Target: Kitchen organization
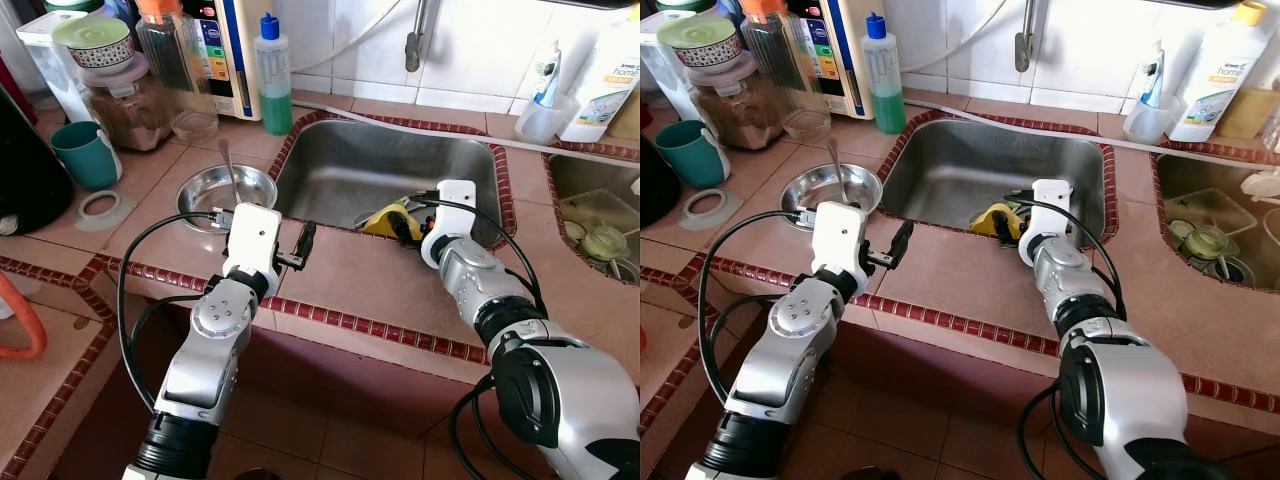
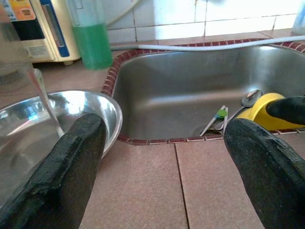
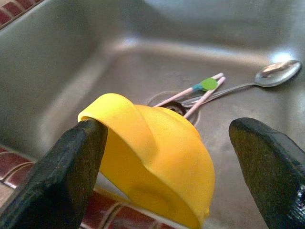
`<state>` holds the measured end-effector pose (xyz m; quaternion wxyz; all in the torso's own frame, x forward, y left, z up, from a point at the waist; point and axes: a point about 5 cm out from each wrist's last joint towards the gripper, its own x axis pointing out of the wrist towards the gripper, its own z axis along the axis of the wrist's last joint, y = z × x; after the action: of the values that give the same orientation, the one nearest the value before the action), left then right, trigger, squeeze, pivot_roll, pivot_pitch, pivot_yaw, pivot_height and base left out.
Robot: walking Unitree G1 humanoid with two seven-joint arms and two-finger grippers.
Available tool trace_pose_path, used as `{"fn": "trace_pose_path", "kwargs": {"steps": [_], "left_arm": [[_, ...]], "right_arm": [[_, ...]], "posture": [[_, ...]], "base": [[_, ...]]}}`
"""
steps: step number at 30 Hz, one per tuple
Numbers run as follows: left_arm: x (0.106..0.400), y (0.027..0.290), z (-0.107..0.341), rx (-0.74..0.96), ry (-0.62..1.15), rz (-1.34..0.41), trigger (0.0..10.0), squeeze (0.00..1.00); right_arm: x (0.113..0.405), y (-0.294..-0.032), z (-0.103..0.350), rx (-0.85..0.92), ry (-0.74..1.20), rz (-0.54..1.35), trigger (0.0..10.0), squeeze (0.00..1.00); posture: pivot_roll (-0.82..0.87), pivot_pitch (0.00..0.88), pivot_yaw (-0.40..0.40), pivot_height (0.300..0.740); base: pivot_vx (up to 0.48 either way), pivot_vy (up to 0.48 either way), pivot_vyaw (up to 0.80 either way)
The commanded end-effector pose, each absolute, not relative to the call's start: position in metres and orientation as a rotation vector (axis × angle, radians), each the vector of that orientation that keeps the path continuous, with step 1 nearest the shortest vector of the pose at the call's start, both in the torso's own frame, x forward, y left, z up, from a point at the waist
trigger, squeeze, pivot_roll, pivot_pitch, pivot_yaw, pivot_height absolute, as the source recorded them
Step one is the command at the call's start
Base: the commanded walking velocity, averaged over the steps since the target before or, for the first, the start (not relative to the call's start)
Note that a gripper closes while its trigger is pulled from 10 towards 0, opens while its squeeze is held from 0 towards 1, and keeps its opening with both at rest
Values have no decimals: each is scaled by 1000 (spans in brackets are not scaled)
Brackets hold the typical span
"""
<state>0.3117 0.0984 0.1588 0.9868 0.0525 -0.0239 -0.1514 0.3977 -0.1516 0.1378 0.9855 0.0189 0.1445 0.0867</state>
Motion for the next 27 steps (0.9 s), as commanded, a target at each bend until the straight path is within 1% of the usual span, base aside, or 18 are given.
{"fn": "trace_pose_path", "kwargs": {"steps": [1, 2, 3, 5, 6, 8, 12, 16, 18, 21, 24, 25, 27], "left_arm": [[311, 99, 160, 120, -49, -292, 10000, 1000], [311, 99, 160, 121, -49, -292, 10000, 1000], [311, 99, 160, 123, -49, -291, 10000, 400], [311, 99, 161, 125, -49, -292, 10000, 400], [311, 98, 160, 126, -48, -293, 10000, 0], [311, 98, 160, 127, -48, -293, 10000, 0], [312, 98, 160, 129, -48, -290, 10000, 0], [312, 98, 160, 132, -48, -288, 10000, 0], [313, 98, 160, 134, -49, -287, 10000, 0], [314, 96, 160, 135, -50, -288, 10000, 0], [314, 96, 160, 137, -50, -290, 10000, 0], [314, 96, 160, 139, -50, -291, 10000, 0], [314, 96, 160, 140, -51, -291, 10000, 0]], "right_arm": [[402, -149, 147, -49, 273, 198, 10000, 749], [403, -148, 150, -69, 268, 209, 10000, 0], [403, -146, 150, -65, 289, 241, 10000, 0], [402, -145, 148, -44, 314, 262, 10000, 0], [401, -143, 149, -3, 328, 299, 10000, 0], [401, -143, 148, -4, 342, 320, 10000, 0], [401, -141, 152, 76, 353, 372, 10000, 0], [400, -139, 152, 87, 367, 444, 10000, 0], [400, -139, 156, 89, 344, 478, 10000, 0], [400, -137, 162, 229, 315, 536, 10000, 0], [401, -139, 167, 263, 279, 546, 10000, 0], [402, -141, 169, 303, 269, 524, 10000, 0], [402, -142, 170, 306, 268, 518, 10000, 0]], "posture": [[138, 89, -5, 740], [136, 90, -6, 740], [134, 89, -6, 740], [133, 90, -6, 740], [133, 90, -7, 740], [131, 89, -7, 740], [127, 87, -8, 740], [125, 86, -7, 740], [120, 83, -7, 740], [114, 79, -4, 740], [113, 79, -3, 740], [113, 77, -1, 740], [113, 77, -1, 740]], "base": [[0, 0, 0], [0, 0, 0], [0, 0, 0], [0, 0, 0], [0, 0, 0], [0, 0, 0], [0, 0, 0], [0, 0, 0], [0, 0, 0], [0, 0, 0], [0, 0, 0], [0, 0, 0], [0, 0, 0]]}}
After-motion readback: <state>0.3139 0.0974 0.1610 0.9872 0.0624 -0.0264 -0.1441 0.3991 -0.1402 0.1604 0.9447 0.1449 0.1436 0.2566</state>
